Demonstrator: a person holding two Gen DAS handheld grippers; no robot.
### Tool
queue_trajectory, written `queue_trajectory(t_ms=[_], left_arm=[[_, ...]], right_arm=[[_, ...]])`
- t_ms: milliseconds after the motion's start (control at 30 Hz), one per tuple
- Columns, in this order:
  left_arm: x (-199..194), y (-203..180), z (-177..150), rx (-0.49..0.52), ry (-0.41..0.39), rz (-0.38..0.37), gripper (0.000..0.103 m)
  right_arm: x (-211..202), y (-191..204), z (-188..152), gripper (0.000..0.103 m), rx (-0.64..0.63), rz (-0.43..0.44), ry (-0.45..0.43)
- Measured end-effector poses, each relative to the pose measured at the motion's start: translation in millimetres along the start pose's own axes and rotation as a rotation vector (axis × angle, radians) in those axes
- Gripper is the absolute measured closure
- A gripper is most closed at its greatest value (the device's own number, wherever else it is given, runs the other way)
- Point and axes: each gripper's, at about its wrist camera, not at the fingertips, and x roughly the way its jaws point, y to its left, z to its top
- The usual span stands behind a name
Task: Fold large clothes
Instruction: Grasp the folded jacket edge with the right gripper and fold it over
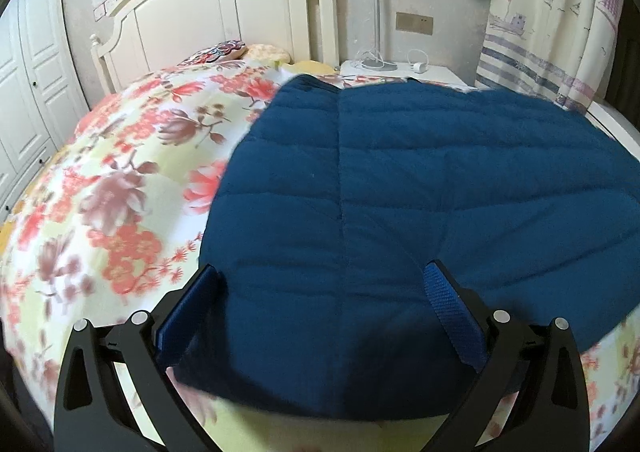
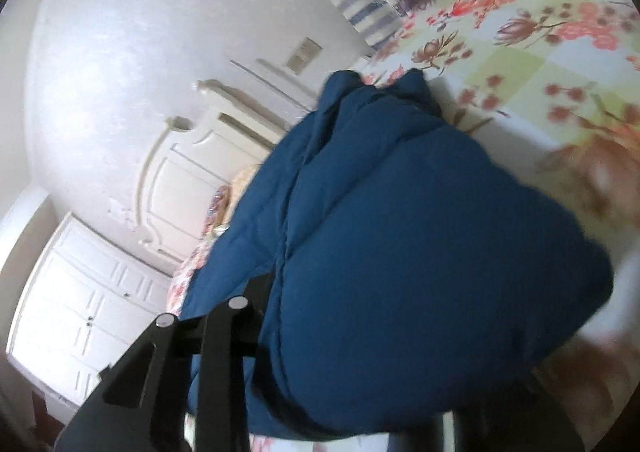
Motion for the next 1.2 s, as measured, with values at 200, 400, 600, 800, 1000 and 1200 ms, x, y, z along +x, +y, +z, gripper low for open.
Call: queue_trajectory(t_ms=[200, 400, 600, 800, 1000, 1200], left_arm=[[-39.4, -58.4, 47.6, 0.095, -0.048, -0.129, 0.005], [-25.3, -151.7, 79.0, 0.217, -0.047, -0.15, 0.005], [57.0, -202.5, 91.2, 0.259, 0.156, -0.082, 0.005], [-10.1, -182.3, 50.1, 0.285, -0.017, -0.179, 0.005], [-47.0, -161.8, -40.2, 0.397, -0.046, -0.264, 0.004], [-77.0, -126.7, -73.9, 0.519, 0.001, -0.545, 0.005]], right_arm=[[-49.2, -9.8, -11.1, 0.074, -0.021, 0.037, -0.045], [-90.6, -4.3, -14.0, 0.074, -0.106, 0.009, -0.08], [-103.4, 0.0, -16.2, 0.074, -0.15, -0.018, -0.083], [-103.3, 2.4, -14.2, 0.074, -0.162, -0.043, -0.093], [-93.7, 25.2, -11.2, 0.074, -0.213, -0.108, -0.126], [-70.3, 139.8, -25.9, 0.074, -0.621, -0.338, -0.206]])
